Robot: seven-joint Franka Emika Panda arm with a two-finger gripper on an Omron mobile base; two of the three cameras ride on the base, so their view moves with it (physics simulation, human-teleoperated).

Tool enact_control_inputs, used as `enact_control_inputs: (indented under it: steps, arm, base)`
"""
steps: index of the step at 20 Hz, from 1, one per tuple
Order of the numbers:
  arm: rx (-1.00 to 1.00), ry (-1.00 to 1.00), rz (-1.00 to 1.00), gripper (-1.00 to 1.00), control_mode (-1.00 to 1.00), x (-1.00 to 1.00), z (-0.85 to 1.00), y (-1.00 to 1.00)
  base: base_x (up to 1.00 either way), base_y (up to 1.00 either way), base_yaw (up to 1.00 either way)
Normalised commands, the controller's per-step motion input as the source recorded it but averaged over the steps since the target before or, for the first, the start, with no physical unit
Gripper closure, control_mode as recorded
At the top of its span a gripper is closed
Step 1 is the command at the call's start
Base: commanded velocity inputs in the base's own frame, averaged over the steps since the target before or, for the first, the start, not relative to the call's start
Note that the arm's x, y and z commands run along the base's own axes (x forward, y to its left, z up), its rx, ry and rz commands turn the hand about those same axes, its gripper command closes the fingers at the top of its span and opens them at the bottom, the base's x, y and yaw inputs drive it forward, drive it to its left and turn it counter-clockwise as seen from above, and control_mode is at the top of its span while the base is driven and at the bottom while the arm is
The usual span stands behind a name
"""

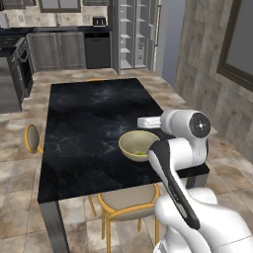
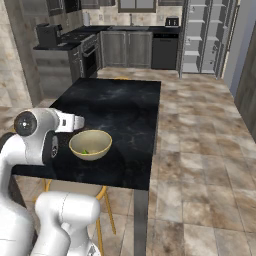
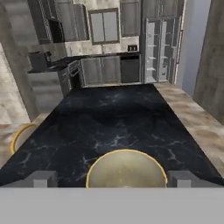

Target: There is a bowl on the dining counter. Grab a lemon wedge from the fridge and place it in the bowl. Then get the liquor bottle and glass cup from the cabinet and place them next to the bowl.

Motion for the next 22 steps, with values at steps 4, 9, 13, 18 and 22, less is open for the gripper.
enact_control_inputs:
  steps: [4, 9, 13, 18, 22]
  arm:
    - [0.00, -0.41, 0.00, -1.00, -1.00, -0.86, 0.98, 0.04]
    - [0.00, -0.30, 0.00, -1.00, -1.00, -0.91, 0.58, 0.03]
    - [0.00, -0.10, -0.01, -1.00, -1.00, -0.94, -0.01, 0.00]
    - [-0.01, 0.02, 0.00, -1.00, -1.00, -0.59, -0.16, 0.00]
    - [0.00, 0.01, 0.00, -1.00, -1.00, -0.78, -0.05, 0.00]
  base:
    - [0.00, 0.00, 0.00]
    - [0.00, 0.00, 0.00]
    - [0.00, 0.00, 0.00]
    - [0.00, 0.00, 0.00]
    - [0.00, 0.00, 0.00]
